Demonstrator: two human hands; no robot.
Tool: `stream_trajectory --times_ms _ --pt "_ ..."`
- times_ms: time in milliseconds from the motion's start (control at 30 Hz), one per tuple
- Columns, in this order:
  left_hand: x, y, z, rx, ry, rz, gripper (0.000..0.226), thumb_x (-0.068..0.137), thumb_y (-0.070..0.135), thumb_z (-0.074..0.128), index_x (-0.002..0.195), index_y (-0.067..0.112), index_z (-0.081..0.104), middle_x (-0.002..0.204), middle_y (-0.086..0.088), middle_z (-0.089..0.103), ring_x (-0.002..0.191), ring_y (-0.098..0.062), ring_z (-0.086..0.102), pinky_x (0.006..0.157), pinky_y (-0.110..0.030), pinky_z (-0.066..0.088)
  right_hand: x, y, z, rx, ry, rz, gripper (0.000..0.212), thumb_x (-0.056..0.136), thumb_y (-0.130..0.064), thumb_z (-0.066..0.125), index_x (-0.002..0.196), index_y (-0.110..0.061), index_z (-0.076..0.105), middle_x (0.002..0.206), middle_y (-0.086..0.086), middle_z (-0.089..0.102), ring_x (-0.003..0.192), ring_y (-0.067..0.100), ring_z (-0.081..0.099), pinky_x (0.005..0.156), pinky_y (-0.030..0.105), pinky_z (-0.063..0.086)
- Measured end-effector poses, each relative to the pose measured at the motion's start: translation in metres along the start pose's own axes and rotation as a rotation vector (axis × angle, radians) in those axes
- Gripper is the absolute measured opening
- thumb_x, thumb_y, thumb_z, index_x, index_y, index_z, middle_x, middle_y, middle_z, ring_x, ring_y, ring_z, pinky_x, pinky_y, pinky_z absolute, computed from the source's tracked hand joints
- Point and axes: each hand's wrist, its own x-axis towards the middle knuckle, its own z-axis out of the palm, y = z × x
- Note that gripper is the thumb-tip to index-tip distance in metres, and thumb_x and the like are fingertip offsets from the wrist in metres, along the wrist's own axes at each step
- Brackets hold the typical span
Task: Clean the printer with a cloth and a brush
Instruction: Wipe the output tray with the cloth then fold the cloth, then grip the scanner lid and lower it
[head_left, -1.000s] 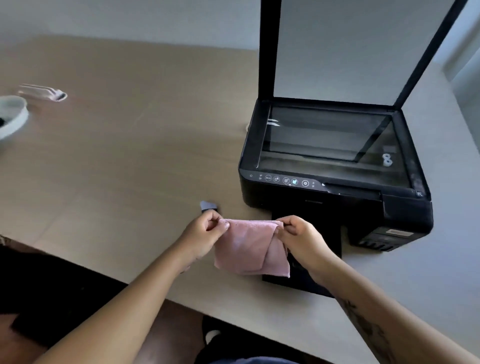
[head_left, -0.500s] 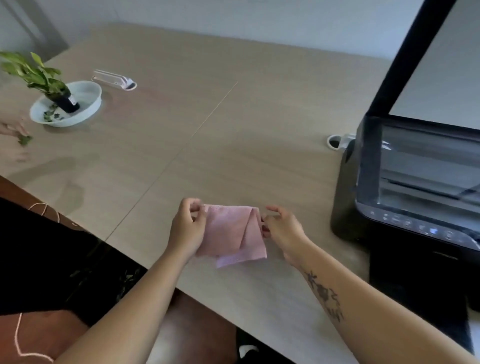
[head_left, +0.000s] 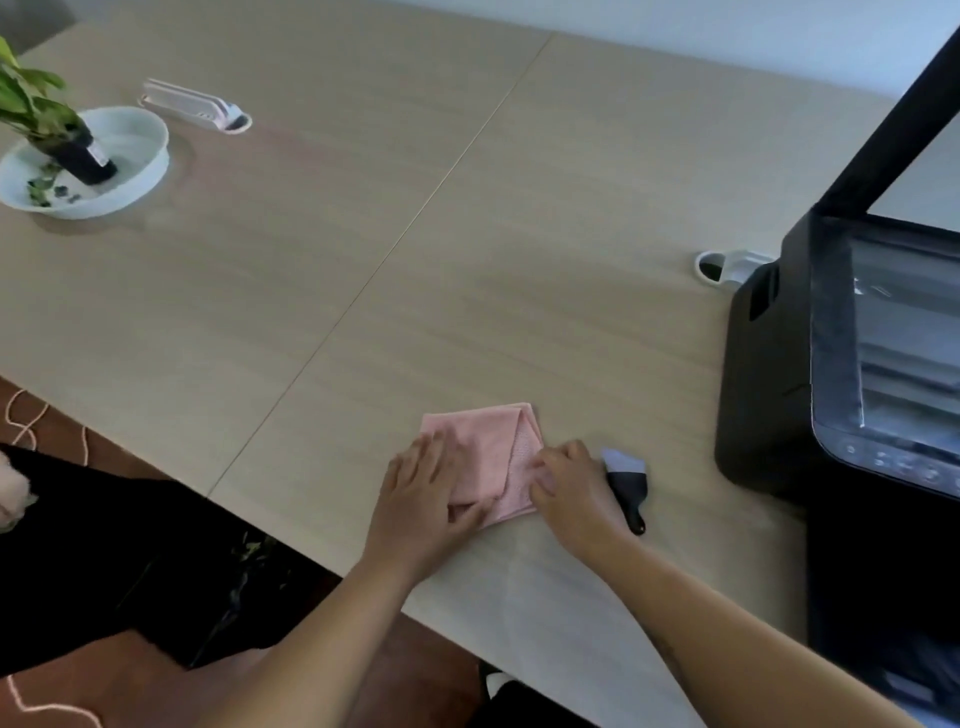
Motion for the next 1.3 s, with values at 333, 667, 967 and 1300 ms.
stream_trajectory --times_ms 333,667,967,1300 --pt "0.019 0.007 -0.009 0.111 0.069 0.088 0.082 0.075 0.073 0.041 0.138 0.020 0.047 0.144 -0.006 0.047 0.135 -0.030 0.037 0.108 -0.047 0.024 -0.011 0.016 -0.027 0.083 0.051 -0.056 0.030 0.095 -0.020 0.053 0.124 -0.015 0.059 0.119 0.006 0.053 0.098 0.019 0.053 0.084 0.025 0.040" --pt "0.022 0.137 -0.008 0.044 0.138 0.335 0.057 0.076 0.059 0.049 0.120 0.024 0.058 0.128 0.005 0.057 0.123 -0.026 0.046 0.094 -0.041 0.028 -0.103 0.108 -0.088 0.217 0.354 0.130 0.013 0.088 -0.022 0.059 0.097 -0.018 0.067 0.083 -0.007 0.058 0.070 0.011 0.052 0.068 0.029 0.050" --pt "0.022 0.262 -0.038 -0.157 0.352 0.561 0.055 0.082 0.043 0.056 0.124 0.008 0.054 0.128 -0.009 0.056 0.118 -0.028 0.050 0.101 -0.039 0.039 -0.175 0.179 -0.185 0.050 0.731 -0.066 0.019 0.087 -0.029 0.059 0.073 -0.017 0.060 0.065 -0.005 0.057 0.059 0.013 0.050 0.055 0.032 0.046" --pt "0.078 0.375 -0.152 -0.004 0.552 0.691 0.054 0.086 0.040 0.050 0.130 0.010 0.054 0.134 -0.005 0.055 0.124 -0.024 0.048 0.107 -0.038 0.038 -0.167 0.208 -0.363 -0.052 0.883 -0.105 0.018 0.094 -0.028 0.042 0.084 -0.017 0.052 0.069 0.000 0.058 0.064 0.029 0.055 0.058 0.042 0.051"
